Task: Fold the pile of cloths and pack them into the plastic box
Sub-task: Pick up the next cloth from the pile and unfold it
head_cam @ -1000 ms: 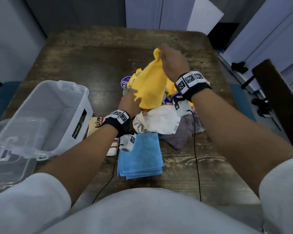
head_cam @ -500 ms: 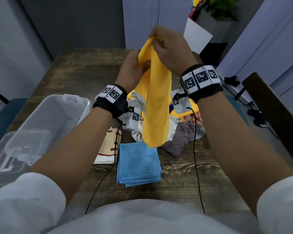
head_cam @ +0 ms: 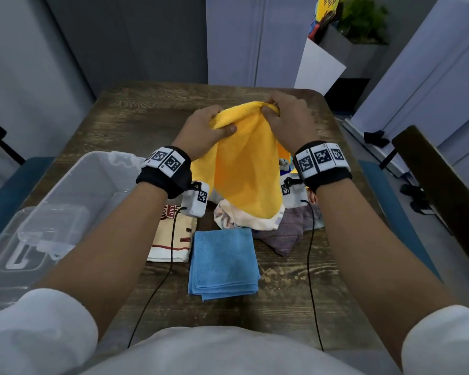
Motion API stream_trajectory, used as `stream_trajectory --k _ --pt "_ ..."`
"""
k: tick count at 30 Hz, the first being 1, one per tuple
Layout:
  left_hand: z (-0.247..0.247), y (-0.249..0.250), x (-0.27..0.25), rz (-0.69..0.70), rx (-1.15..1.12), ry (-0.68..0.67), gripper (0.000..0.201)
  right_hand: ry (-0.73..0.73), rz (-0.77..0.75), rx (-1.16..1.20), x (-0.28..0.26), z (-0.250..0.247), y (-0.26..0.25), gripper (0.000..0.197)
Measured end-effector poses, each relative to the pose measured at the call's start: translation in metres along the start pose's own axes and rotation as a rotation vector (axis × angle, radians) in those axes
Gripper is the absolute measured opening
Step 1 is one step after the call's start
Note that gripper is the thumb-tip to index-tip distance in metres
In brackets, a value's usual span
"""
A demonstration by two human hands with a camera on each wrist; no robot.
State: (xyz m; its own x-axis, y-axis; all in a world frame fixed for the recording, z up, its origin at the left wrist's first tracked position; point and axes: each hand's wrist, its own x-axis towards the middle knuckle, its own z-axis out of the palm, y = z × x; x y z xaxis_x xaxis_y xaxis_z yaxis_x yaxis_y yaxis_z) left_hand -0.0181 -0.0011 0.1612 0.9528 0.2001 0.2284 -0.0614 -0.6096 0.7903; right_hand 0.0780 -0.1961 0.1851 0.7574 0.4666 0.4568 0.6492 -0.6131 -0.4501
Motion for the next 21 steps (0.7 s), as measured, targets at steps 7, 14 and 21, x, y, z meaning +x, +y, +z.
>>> stream_trajectory --k 7,14,21 --pt "-0.009 -0.009 -0.017 -0.036 -0.1 -0.154 0.024 -0.101 0.082 0.019 -0.015 0.017 0.015 0.016" --pt "-0.006 -0.037 -0.017 -0.093 0.158 -0.169 0.012 -0.307 0.156 -0.098 -0.029 0.049 0.035 0.008" --pt "-0.011 -0.031 -0.013 -0.057 0.187 -0.085 0.027 -0.239 0.263 -0.245 -0.027 0.047 0.036 0.018"
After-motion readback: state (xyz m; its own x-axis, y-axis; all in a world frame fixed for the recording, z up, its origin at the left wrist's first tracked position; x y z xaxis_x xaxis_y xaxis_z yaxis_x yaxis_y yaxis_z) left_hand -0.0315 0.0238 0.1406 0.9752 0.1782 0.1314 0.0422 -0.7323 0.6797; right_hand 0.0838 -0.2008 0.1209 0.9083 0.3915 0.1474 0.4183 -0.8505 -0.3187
